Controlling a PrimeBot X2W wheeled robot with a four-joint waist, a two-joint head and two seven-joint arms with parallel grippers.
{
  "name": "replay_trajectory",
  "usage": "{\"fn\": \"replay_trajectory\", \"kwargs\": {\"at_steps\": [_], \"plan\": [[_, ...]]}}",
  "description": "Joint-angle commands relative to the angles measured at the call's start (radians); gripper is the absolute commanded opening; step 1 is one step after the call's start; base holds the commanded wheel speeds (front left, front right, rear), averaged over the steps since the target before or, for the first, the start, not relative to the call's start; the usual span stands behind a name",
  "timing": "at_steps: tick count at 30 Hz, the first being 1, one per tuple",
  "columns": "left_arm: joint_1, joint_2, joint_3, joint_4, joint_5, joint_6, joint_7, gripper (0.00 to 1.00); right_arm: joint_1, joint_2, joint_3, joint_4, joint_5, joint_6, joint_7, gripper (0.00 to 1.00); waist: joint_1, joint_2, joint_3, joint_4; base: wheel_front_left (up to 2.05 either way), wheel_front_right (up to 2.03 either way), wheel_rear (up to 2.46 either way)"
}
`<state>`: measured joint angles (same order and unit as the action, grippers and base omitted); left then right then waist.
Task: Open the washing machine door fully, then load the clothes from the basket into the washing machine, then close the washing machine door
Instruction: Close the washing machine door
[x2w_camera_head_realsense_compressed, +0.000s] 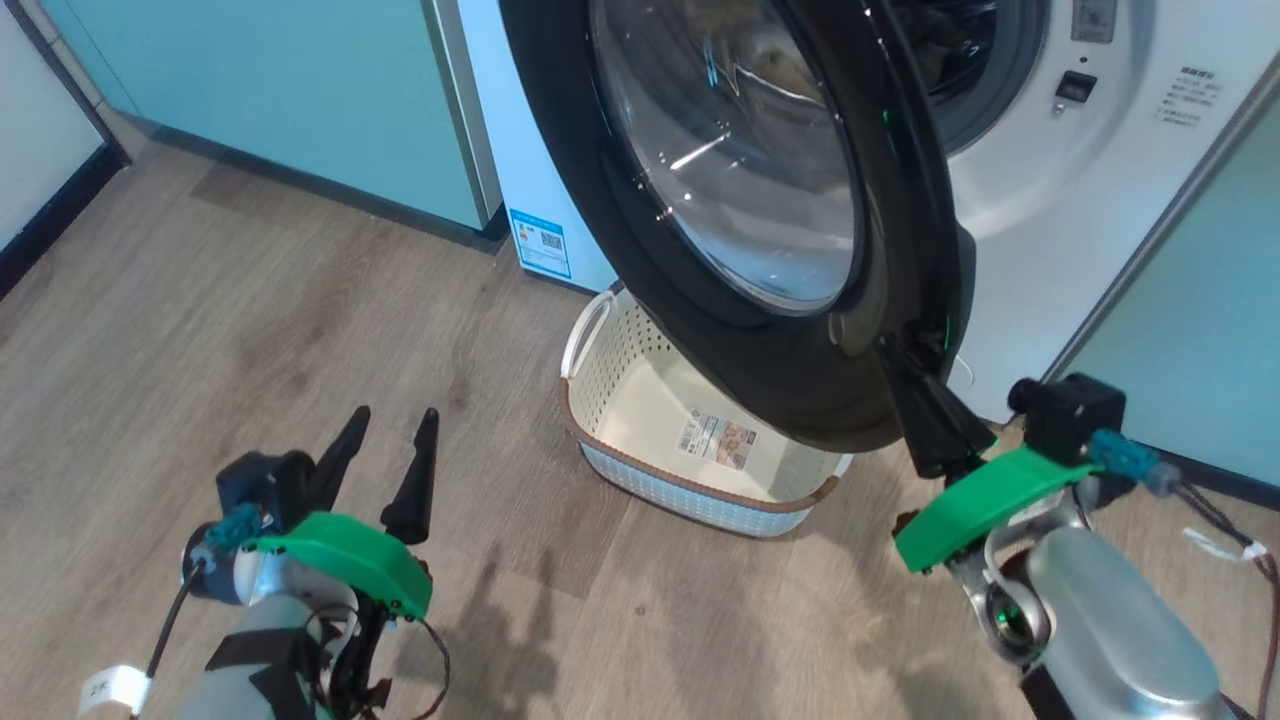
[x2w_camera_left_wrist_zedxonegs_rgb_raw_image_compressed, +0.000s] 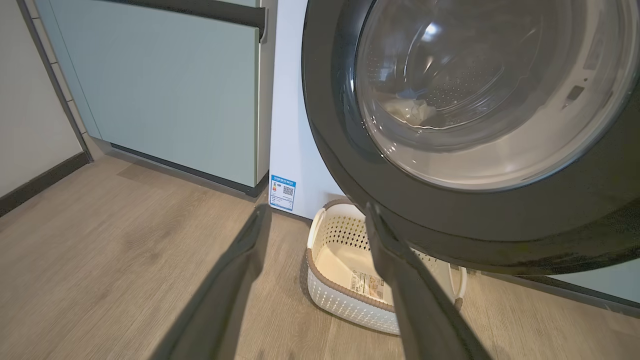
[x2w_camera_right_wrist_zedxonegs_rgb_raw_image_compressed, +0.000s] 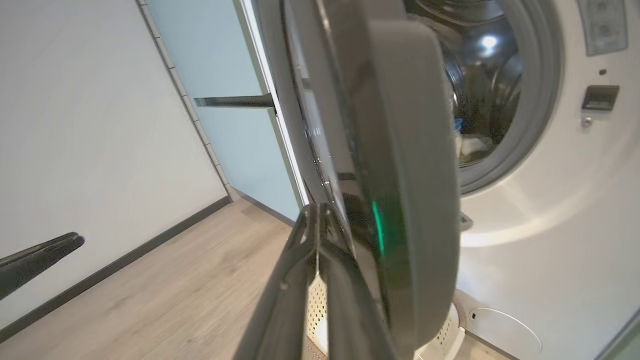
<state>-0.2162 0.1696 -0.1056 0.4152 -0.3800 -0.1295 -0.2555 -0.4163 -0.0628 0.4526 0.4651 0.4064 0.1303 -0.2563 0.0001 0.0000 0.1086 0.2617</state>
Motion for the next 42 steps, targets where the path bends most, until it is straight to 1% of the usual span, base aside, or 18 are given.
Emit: {"fn": "replay_trajectory", "kwargs": {"at_steps": [1,6,12,24,30,37,42], "plan": [[-0.051,0.015,0.027,-0.026,-0.005,-0.001,-0.006,1.00,-0.043,0.012,0.002,-0.012,0.033,0.000,-0.006,0.00,-0.0001,0.0000,0.005,0.001,0.00,0.00,0.00],[-0.058,0.013,0.026,-0.028,-0.004,-0.001,-0.006,1.00,-0.074,0.012,-0.041,0.015,0.054,0.000,-0.006,0.00,-0.0001,0.0000,0.019,-0.002,0.00,0.00,0.00],[-0.064,0.011,0.025,-0.032,-0.003,-0.001,-0.006,1.00,-0.104,0.013,-0.082,0.037,0.041,0.000,-0.006,0.00,-0.0001,0.0000,0.037,-0.005,0.00,0.00,0.00],[-0.095,0.003,0.016,-0.044,-0.007,-0.001,-0.006,1.00,-0.229,0.013,-0.151,0.133,-0.059,0.000,-0.006,0.00,-0.0001,0.0000,0.106,-0.005,0.00,0.00,0.00],[-0.117,-0.005,0.014,-0.052,-0.011,-0.001,-0.006,1.00,-0.312,0.013,-0.212,0.182,-0.096,0.000,-0.006,0.00,-0.0001,0.0000,0.154,-0.005,0.00,0.00,0.00],[-0.166,-0.012,0.013,-0.067,-0.017,-0.001,-0.006,1.00,-0.446,0.013,-0.282,0.252,-0.163,0.000,-0.006,0.00,-0.0001,0.0000,0.238,-0.003,0.00,0.00,0.00],[-0.199,-0.018,0.014,-0.078,-0.017,-0.001,-0.006,1.00,-0.532,0.013,-0.360,0.290,-0.205,0.000,-0.006,0.00,-0.0001,0.0000,0.285,0.006,0.00,0.00,0.00]]}}
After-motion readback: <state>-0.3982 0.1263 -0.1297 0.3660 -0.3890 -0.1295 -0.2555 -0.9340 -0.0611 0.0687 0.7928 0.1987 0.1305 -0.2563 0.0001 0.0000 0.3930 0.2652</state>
